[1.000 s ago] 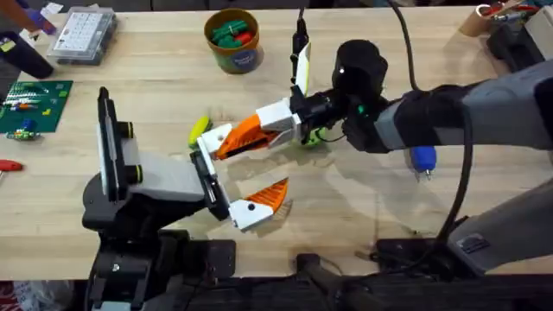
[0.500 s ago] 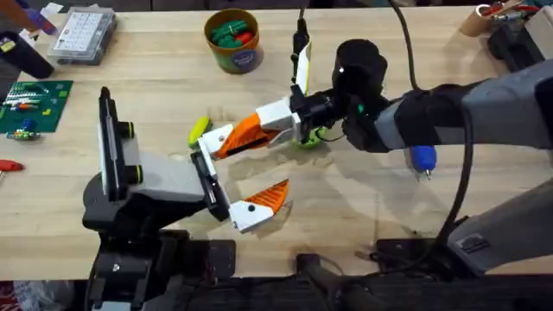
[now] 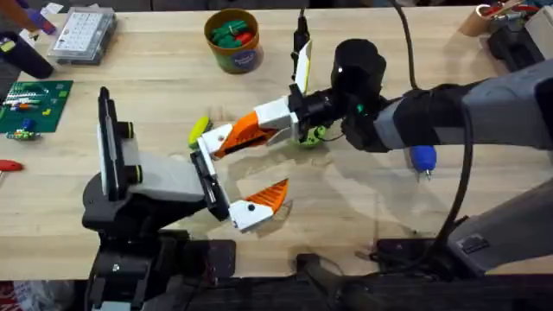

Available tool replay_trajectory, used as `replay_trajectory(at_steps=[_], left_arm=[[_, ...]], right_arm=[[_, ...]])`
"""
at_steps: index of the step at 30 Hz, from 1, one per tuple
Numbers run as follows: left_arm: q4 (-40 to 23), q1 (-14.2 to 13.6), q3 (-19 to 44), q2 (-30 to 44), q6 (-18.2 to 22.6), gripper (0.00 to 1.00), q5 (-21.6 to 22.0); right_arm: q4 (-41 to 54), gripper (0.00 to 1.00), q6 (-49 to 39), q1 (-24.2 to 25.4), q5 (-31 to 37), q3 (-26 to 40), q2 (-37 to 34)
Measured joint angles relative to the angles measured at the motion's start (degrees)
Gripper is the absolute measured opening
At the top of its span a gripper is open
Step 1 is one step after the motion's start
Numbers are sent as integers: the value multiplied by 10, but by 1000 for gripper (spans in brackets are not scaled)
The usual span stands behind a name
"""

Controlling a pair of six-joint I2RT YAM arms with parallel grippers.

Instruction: Pick up the gripper from the table and insert it into the empty holder that is missing its gripper. Then pick up a screw, insert it into the mounting hole, and use the screwdriver to tighten it. Finally, clean up the table by picking up the vegetable and placing it into the bucket.

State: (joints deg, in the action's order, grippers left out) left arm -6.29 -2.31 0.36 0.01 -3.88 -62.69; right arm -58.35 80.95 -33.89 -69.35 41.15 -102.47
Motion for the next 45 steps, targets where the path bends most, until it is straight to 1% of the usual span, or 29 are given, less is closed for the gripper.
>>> replay_trajectory(at_steps=[8,45], left_arm=[[0,2,0,0,0,986,5],[1,3,0,0,0,986,7]], right_arm=[[0,18,1,-7,12,1,0],[0,9,2,-8,16,2,0]])
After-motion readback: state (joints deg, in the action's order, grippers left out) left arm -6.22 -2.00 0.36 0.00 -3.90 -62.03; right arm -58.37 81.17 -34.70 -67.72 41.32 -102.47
